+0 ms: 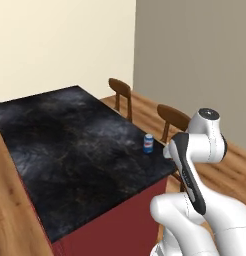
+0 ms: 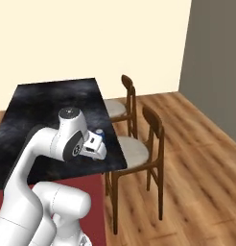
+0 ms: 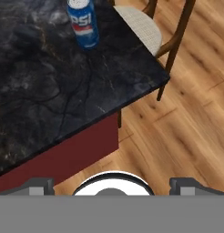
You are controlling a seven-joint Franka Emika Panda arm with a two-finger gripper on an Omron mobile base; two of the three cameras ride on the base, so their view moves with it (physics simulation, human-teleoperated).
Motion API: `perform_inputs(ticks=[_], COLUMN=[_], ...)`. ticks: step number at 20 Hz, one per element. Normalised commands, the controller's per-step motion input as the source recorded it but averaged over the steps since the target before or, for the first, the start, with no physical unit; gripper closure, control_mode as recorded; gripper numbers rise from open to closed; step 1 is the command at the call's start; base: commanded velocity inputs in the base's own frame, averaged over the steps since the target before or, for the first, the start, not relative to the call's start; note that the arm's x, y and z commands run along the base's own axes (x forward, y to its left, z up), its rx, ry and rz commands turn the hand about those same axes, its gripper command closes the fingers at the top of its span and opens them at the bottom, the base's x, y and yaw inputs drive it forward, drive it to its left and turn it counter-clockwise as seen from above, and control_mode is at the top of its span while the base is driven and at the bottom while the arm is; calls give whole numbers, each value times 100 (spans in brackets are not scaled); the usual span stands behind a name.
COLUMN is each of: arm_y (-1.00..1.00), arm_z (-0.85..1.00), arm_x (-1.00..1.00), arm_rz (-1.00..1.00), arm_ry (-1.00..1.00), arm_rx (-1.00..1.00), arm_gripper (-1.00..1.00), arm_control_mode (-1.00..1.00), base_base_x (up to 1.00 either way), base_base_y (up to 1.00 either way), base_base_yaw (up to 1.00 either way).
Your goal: Four empty soda cans are scattered around the kitchen. Gather all the cans and cluster them next to the stove for recycling.
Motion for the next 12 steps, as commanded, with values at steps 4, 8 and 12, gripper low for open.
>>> perform_inputs(ticks=[4, 8, 12], arm_y=[0, 0, 0], arm_z=[0, 0, 0], arm_x=[0, 0, 0], arm_rz=[0, 0, 0], arm_ry=[0, 0, 0], arm_rx=[0, 0, 0], arm_gripper=[-100, -100, -100], arm_control_mode=[100, 100, 100], base_base_x=[7, 0, 0], base_base_y=[-30, -41, -32], base_base_yaw=[26, 20, 19])
